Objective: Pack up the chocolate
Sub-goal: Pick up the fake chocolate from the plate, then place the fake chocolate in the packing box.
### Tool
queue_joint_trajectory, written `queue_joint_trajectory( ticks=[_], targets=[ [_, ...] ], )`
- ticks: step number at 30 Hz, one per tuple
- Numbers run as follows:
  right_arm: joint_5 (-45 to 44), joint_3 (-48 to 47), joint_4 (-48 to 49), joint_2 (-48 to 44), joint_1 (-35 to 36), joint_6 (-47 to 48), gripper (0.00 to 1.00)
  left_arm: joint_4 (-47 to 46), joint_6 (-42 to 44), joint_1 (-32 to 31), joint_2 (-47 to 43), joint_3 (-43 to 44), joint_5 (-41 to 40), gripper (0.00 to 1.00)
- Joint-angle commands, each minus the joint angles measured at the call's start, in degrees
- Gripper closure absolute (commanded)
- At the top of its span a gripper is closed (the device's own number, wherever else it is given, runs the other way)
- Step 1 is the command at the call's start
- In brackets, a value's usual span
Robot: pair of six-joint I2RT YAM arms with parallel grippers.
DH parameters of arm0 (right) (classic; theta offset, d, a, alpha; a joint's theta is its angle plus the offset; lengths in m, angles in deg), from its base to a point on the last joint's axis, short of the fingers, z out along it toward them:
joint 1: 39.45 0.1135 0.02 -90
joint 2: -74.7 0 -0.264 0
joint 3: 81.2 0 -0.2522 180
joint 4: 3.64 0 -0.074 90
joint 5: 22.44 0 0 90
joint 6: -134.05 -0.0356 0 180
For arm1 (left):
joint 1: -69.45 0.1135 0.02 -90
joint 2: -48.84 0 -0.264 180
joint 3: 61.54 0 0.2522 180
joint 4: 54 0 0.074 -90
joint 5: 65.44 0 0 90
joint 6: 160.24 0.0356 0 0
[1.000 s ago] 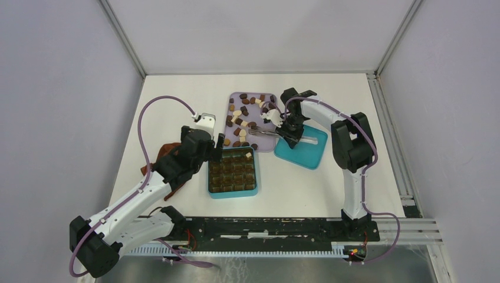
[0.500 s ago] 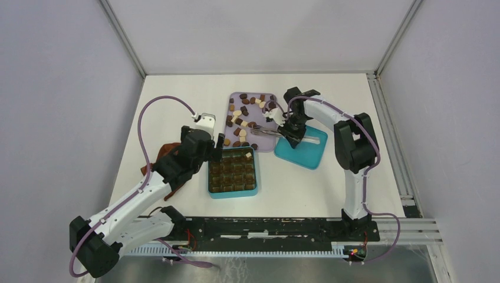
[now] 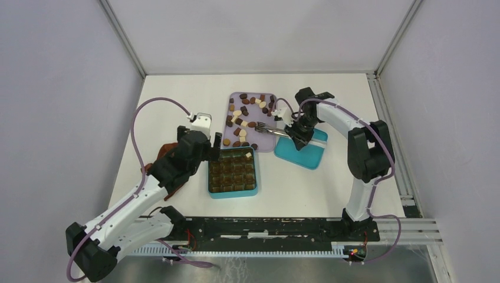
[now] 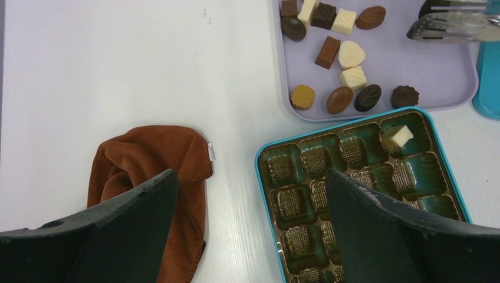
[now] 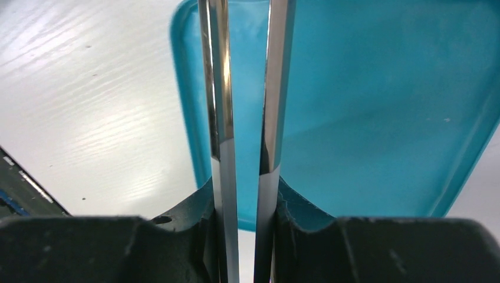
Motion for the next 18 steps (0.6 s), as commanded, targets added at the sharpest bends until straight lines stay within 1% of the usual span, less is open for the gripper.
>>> queue_joint_trajectory(
  ticks=[1,5,9,12,18],
  targets=[
    [5.8,2.5,1.5,-7.8,0.2,1.2,0.98,-2.4,1.9,0.3,-4.2,-0.3,-4.0,0.02],
    [12.3,4.3,0.4,-11.7,0.7,3.7,0.98,-2.8,1.8,0.4,-6.3,-0.8,-5.4,0.02],
    [15.4,6.4,-0.6,-14.7,4.4,6.9,0.97,-2.8,1.7,0.5,-6.9,-0.8,-6.1,0.02],
    [14.7,8.2,0.2,-16.2,7.9,7.8,0.97,-2.9,1.7,0.5,-6.7,-0.8,-6.2,0.01],
    [8.2,9.3,2.9,-14.4,12.8,6.0,0.95,-2.7,1.6,0.5,-6.7,-0.8,-6.3,0.02]
  ],
)
